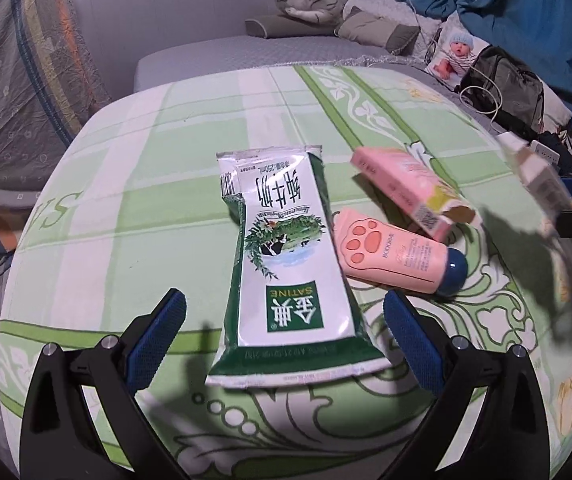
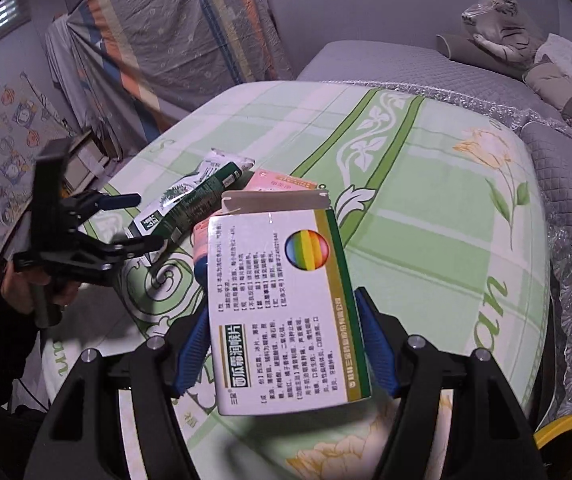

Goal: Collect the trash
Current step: 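Grasp the white medicine box with the right gripper while the left gripper grasps the milk carton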

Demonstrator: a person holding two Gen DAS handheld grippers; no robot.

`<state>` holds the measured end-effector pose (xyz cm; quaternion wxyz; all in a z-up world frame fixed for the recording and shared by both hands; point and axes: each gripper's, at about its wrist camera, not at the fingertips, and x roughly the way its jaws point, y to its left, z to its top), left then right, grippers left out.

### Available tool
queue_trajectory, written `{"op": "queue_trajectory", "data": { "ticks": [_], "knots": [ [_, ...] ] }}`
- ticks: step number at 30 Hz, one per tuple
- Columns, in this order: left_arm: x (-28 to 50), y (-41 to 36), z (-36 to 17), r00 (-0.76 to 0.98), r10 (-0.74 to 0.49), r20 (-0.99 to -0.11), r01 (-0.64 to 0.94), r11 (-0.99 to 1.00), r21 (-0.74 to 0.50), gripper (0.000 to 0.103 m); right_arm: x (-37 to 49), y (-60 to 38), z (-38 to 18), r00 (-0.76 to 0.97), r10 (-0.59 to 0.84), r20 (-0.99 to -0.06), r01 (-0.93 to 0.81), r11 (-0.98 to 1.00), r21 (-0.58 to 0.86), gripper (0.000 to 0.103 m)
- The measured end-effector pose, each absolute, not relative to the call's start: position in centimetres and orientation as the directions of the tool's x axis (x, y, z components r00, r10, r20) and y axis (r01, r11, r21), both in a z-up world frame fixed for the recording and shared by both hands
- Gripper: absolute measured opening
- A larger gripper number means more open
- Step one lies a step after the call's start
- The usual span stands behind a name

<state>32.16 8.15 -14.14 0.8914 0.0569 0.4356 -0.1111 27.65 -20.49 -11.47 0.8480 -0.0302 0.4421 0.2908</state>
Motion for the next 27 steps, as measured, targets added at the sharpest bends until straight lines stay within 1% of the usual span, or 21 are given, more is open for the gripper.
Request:
{"op": "queue_trajectory", "data": {
  "ticks": [5, 9, 10, 11, 12, 22, 24, 27],
  "knots": [
    [33.4, 8.5, -15.2, 0.574, -0.135, -0.808, 0.23, 0.973, 0.001, 0.095, 26.3, -21.3, -10.5, 0.459, 0.491, -0.74, -0.512, 0.827, 0.231, 0.064],
    [34.2, 9.1, -15.7, 0.554, -0.153, -0.818, 0.216, 0.976, -0.036, 0.094, 25.4, -21.2, -9.8, 0.466, 0.51, -0.723, -0.52, 0.819, 0.243, 0.064],
    [34.3, 9.2, -15.9, 0.551, -0.155, -0.82, 0.21, 0.977, -0.043, 0.091, 25.1, -21.1, -9.8, 0.467, 0.514, -0.72, -0.523, 0.817, 0.245, 0.064],
    [34.4, 9.3, -16.0, 0.548, -0.157, -0.821, 0.209, 0.977, -0.048, 0.079, 25.0, -21.0, -9.7, 0.469, 0.514, -0.718, -0.523, 0.817, 0.244, 0.064],
    [34.5, 9.3, -16.1, 0.545, -0.159, -0.823, 0.207, 0.977, -0.052, 0.074, 24.8, -20.9, -9.7, 0.463, 0.518, -0.719, -0.527, 0.813, 0.247, 0.064],
    [34.1, 10.9, -15.1, 0.579, -0.151, -0.801, 0.138, 0.987, -0.087, 0.072, 23.3, -20.8, -9.4, 0.46, 0.55, -0.697, -0.515, 0.805, 0.295, 0.064],
    [33.4, 11.4, -14.2, 0.596, -0.158, -0.787, 0.125, 0.987, -0.104, 0.07, 22.8, -21.1, -9.1, 0.464, 0.556, -0.689, -0.503, 0.806, 0.312, 0.064],
    [31.6, 12.0, -12.4, 0.642, -0.157, -0.75, 0.121, 0.987, -0.104, 0.07, 22.1, -21.5, -8.8, 0.47, 0.567, -0.676, -0.489, 0.805, 0.336, 0.064]
  ]
}}
